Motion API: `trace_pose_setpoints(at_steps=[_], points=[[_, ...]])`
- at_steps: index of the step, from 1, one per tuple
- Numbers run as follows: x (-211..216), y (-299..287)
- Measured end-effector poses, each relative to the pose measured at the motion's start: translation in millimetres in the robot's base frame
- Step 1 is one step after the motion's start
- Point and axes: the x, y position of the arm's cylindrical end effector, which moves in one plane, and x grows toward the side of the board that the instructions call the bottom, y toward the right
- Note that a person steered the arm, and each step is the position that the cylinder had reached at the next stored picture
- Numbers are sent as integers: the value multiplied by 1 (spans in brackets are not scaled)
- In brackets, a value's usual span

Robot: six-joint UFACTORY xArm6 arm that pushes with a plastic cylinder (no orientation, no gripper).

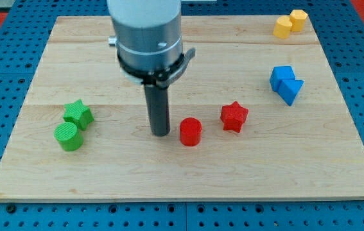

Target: Push red circle slightly towards up

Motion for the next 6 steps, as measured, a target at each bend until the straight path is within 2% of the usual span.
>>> trace_pose_setpoints(at_steps=[1, 2, 3, 4, 5, 6], points=[[6, 85], [6, 59], [45, 25], [72, 56], [74, 103], [27, 114]])
